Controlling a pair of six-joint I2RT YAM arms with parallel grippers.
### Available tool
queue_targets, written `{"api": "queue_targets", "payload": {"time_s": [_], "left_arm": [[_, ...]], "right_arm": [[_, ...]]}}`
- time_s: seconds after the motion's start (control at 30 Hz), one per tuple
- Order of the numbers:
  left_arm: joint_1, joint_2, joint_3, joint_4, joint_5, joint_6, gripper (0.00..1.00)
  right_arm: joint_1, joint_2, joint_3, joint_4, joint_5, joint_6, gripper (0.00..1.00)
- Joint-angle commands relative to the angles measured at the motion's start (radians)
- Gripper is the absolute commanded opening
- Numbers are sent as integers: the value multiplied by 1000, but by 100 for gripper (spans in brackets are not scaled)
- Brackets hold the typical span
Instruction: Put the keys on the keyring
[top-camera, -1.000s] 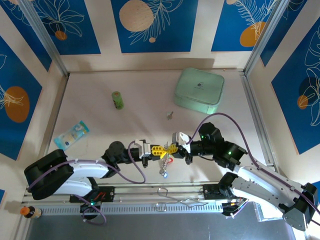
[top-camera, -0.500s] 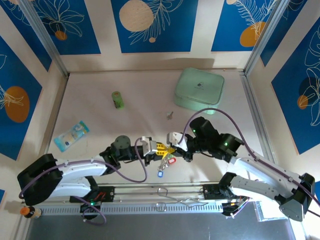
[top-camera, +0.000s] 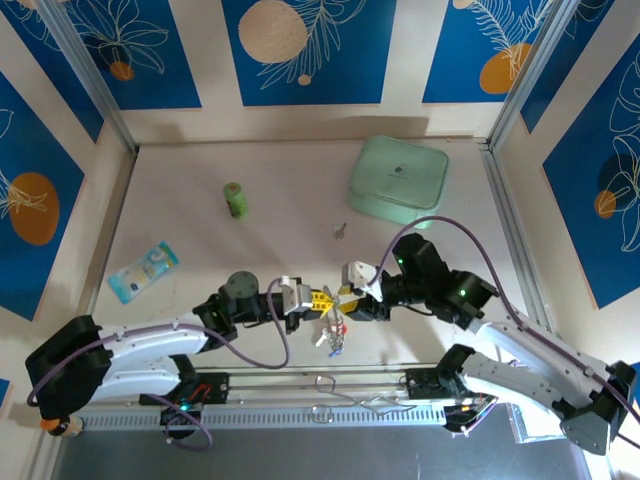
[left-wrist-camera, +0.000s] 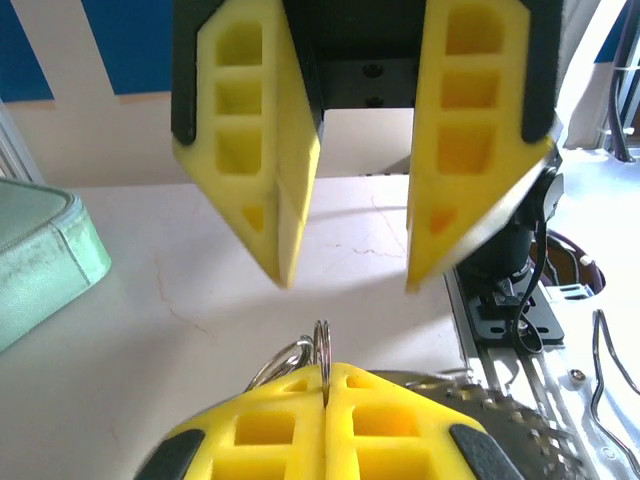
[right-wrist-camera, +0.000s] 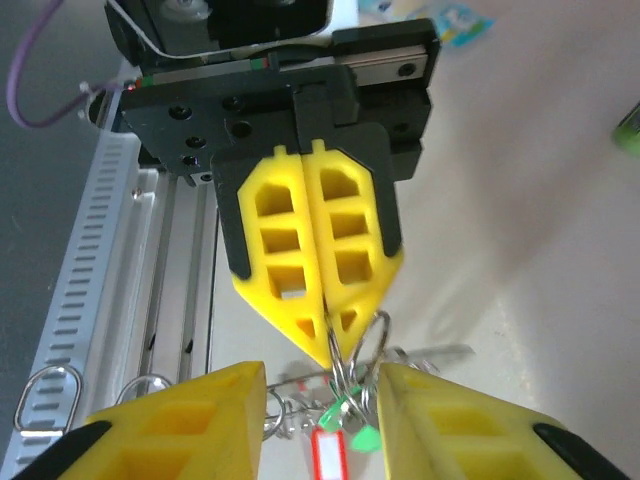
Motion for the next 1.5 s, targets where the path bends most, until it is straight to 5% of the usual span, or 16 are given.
{"api": "queue_targets", "payload": {"time_s": [0.0,0.3,0.5,0.63,0.7,0.83,0.97,1.17,1.27,1.33,1.47], "left_arm": [[-3,-17,-26,139,11,-34,0],[-3,25,-43,263,46,-87,0],[-3,47,-49,307,53,-105,0],[-3,48,-50,310,41,-107,0],[-3,45,-47,280,12,-103,0],[-3,24,-2,99,-8,-56,16],[-3,14,62,-96,-21,3,18],[-3,14,104,-187,-23,38,15],[-3,2,104,-199,-31,54,0],[-3,-11,93,-189,-39,56,0],[-3,-39,57,-134,-32,39,0]], "right_arm": [[-13,-11,-48,97,-82,60,37],[-12,25,-55,128,-101,64,31],[-5,46,-48,132,-114,55,18],[-3,50,-33,112,-115,40,0],[-1,53,-14,80,-108,22,0],[23,80,46,-37,-52,-47,0],[69,134,124,-165,22,-126,0],[147,216,205,-289,139,-210,0],[158,233,225,-306,150,-217,0],[145,210,206,-270,138,-196,0],[73,113,124,-158,59,-106,26]]}}
